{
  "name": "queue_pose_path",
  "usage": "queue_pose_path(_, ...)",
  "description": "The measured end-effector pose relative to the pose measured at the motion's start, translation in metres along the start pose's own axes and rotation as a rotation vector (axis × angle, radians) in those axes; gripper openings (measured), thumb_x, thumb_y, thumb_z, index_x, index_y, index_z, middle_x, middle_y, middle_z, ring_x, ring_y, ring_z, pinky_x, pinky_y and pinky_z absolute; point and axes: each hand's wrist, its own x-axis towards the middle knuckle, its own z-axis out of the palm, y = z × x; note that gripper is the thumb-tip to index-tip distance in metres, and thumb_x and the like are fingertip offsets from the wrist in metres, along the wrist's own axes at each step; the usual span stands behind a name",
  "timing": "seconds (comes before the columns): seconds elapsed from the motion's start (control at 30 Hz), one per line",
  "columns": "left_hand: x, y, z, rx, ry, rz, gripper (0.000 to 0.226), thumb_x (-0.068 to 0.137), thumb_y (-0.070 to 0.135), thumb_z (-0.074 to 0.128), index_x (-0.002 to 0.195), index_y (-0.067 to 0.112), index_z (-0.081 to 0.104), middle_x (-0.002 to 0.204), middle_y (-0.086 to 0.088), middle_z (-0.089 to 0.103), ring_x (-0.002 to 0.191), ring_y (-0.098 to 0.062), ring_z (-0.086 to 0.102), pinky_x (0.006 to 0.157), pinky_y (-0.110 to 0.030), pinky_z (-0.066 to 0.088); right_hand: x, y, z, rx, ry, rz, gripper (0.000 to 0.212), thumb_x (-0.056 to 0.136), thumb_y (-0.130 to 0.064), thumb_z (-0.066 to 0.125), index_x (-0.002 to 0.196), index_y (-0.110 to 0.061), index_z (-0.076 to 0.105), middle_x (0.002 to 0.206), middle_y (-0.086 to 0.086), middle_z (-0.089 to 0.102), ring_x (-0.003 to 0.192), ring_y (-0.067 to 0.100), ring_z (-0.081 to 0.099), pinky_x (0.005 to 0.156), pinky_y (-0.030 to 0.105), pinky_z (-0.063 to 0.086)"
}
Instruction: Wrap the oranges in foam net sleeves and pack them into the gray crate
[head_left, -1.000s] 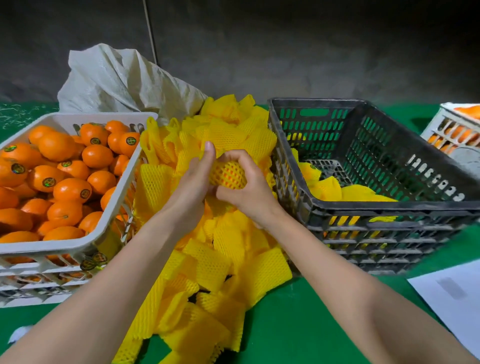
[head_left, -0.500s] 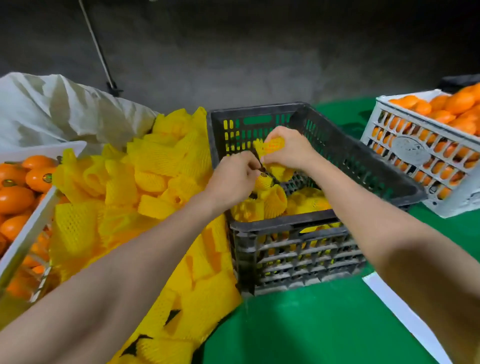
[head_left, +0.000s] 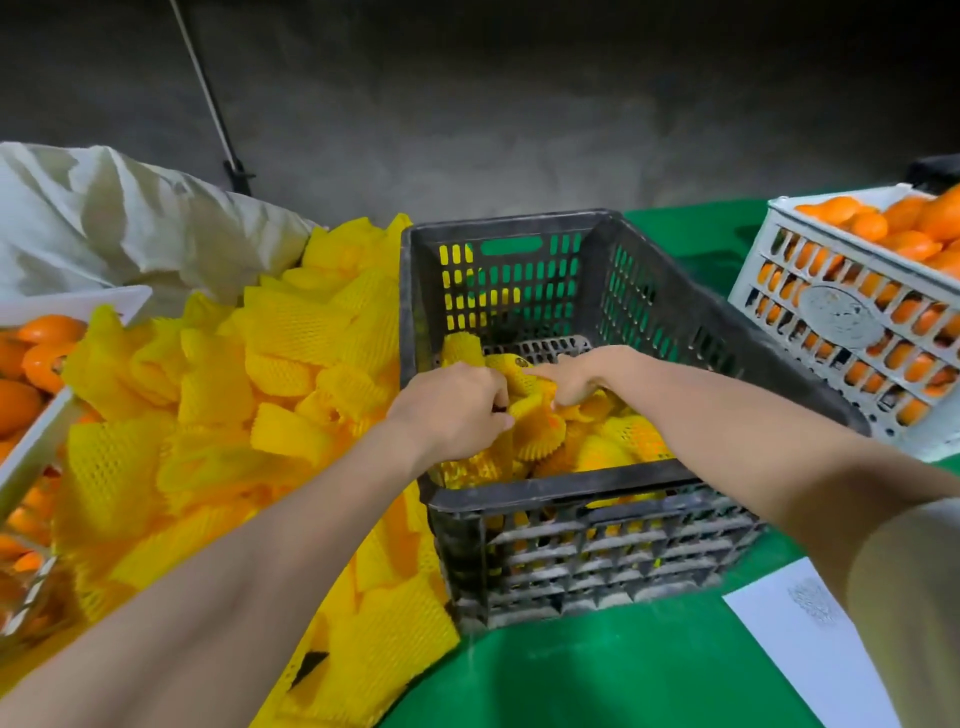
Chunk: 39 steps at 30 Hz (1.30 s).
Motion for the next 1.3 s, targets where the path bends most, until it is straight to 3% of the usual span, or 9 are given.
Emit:
queue_pose_path(0.1,-0.004,0.001,-0.003,-0.061,0.018,-0.021,0.023,0.093,0.038,0.056,0.108,0.021,0.061,0.09,0.003,0.062,0.088,-0.02,0.06,0.071,-0.035,0.051,-0.008,0.002,-0.004,-0.043,0.096,0.066,0.089,0.086,-0.021,0.053,0.144,-0.047,-0.011,0.155,0.007,-0.022,0.141,0.042,0.01,0.105,0.049,0.035)
queue_pose_path(0.3,-0.019,-0.006,-0.003,-0.466,0.449,-0.087,0.014,0.093,0.021,0.057,0.095,0.014,0.069,0.092,0.001,0.068,0.086,-0.014,0.06,0.076,-0.029,0.051,-0.057,-0.029,-0.028,0.085,0.729,-0.174,0.047,0.088,-0.03,0.058,0.133,-0.019,0.048,0.137,0.008,0.051,0.125,0.027,0.046,0.104,0.046,0.039)
queue_pose_path(0.43,-0.038,-0.019,-0.003,-0.67,0.565,-0.101,0.013,0.092,0.013,0.059,0.09,0.009,0.071,0.084,0.005,0.064,0.078,-0.006,0.054,0.065,-0.007,0.037,-0.102,-0.087,-0.026,0.202,1.045,-0.389,0.025,0.09,-0.02,0.057,0.112,-0.01,0.065,0.116,0.008,0.065,0.111,0.025,0.057,0.098,0.037,0.041)
queue_pose_path(0.53,-0.059,-0.048,-0.01,-0.75,0.602,-0.151,0.013,0.09,0.008,0.058,0.085,0.005,0.07,0.077,0.002,0.062,0.074,-0.011,0.054,0.068,-0.021,0.042,-0.133,-0.143,-0.018,0.325,1.169,-0.557,0.018,0.087,-0.015,0.059,0.101,-0.008,0.068,0.103,0.008,0.068,0.1,0.024,0.061,0.091,0.036,0.046)
queue_pose_path(0.73,-0.123,-0.145,-0.029,-0.844,0.699,-0.389,0.016,0.091,0.004,0.057,0.08,0.011,0.066,0.072,-0.005,0.065,0.049,0.006,0.055,0.057,-0.02,0.046,-0.142,-0.254,0.007,0.352,1.007,-0.781,0.022,0.085,-0.015,0.061,0.106,-0.01,0.065,0.111,0.009,0.065,0.105,0.026,0.058,0.089,0.036,0.043)
queue_pose_path(0.87,-0.18,-0.197,-0.031,-0.877,0.747,-0.517,0.016,0.093,0.008,0.057,0.08,0.014,0.064,0.08,-0.007,0.067,0.056,-0.001,0.062,0.055,-0.016,0.047,-0.098,-0.319,0.033,0.004,0.678,-0.573,0.051,0.085,-0.02,0.059,0.131,-0.018,0.04,0.142,0.012,0.032,0.128,0.033,0.036,0.097,0.043,0.04)
queue_pose_path(0.97,-0.215,-0.223,-0.031,-0.843,0.738,-0.551,0.014,0.094,0.01,0.057,0.082,0.013,0.065,0.082,-0.006,0.067,0.066,-0.011,0.063,0.061,-0.023,0.046,-0.073,-0.338,0.035,-0.056,0.627,-0.439,0.052,0.087,-0.017,0.058,0.134,-0.019,0.035,0.135,0.014,0.038,0.123,0.035,0.043,0.091,0.043,0.043)
queue_pose_path(1.17,-0.249,-0.251,-0.032,-0.97,0.664,-0.532,0.015,0.087,0.009,0.067,0.1,0.015,0.064,0.099,-0.002,0.067,0.091,-0.005,0.063,0.07,-0.011,0.051,-0.085,-0.345,0.008,0.344,0.863,-0.57,0.03,0.081,0.0,0.059,0.109,-0.01,0.056,0.11,0.012,0.064,0.105,0.03,0.057,0.083,0.035,0.039)
queue_pose_path(1.3,-0.245,-0.251,-0.038,-1.099,0.415,-0.435,0.05,0.084,0.013,0.07,0.131,0.009,0.052,0.125,-0.009,0.059,0.116,-0.019,0.056,0.096,-0.037,0.048,-0.118,-0.357,-0.002,0.557,0.718,-0.783,0.031,0.078,0.005,0.066,0.108,-0.001,0.06,0.105,0.001,0.058,0.103,0.017,0.055,0.083,0.013,0.037)
